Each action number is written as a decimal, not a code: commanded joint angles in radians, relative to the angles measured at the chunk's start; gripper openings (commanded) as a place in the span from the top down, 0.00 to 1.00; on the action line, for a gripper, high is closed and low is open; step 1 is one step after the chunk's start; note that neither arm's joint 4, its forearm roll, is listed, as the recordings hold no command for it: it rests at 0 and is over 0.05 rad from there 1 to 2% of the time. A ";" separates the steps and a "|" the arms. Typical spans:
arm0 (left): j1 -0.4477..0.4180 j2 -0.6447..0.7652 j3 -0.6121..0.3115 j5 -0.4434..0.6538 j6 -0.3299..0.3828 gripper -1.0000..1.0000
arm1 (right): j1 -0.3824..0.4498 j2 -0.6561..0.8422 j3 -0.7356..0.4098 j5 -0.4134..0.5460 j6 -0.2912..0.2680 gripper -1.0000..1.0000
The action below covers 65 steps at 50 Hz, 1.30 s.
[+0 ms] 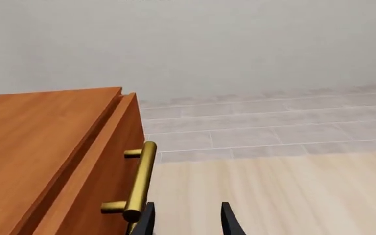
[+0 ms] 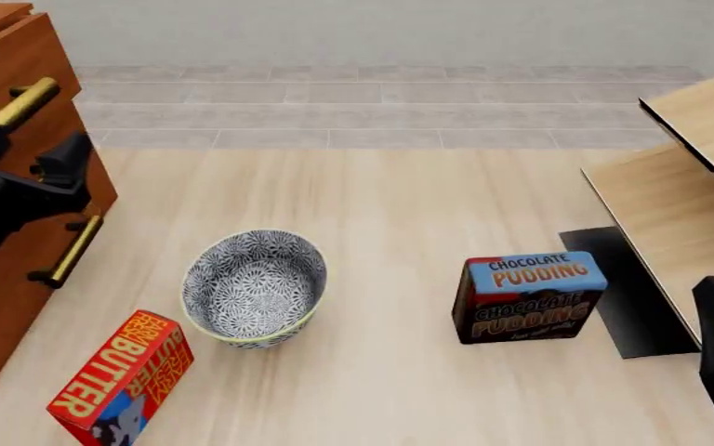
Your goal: Close the top drawer of the cabinet and put the bowl on top of it.
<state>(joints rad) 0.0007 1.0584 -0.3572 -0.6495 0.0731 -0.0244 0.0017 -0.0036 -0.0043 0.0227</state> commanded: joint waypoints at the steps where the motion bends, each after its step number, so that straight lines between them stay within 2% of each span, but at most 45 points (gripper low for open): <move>1: 0.038 -0.001 -0.013 0.007 0.006 0.00 | -0.003 0.000 0.001 -0.002 0.002 0.00; 29: 0.115 0.031 -0.031 0.003 -0.059 0.00 | -0.007 0.000 -0.001 0.001 0.001 0.00; 65: 0.274 0.046 -0.053 0.007 -0.043 0.00 | -0.010 -0.001 0.001 -0.001 0.003 0.00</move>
<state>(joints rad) 0.1802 1.0913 -0.3893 -0.6522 -0.0276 -0.0336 0.0012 -0.0026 -0.0050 0.0247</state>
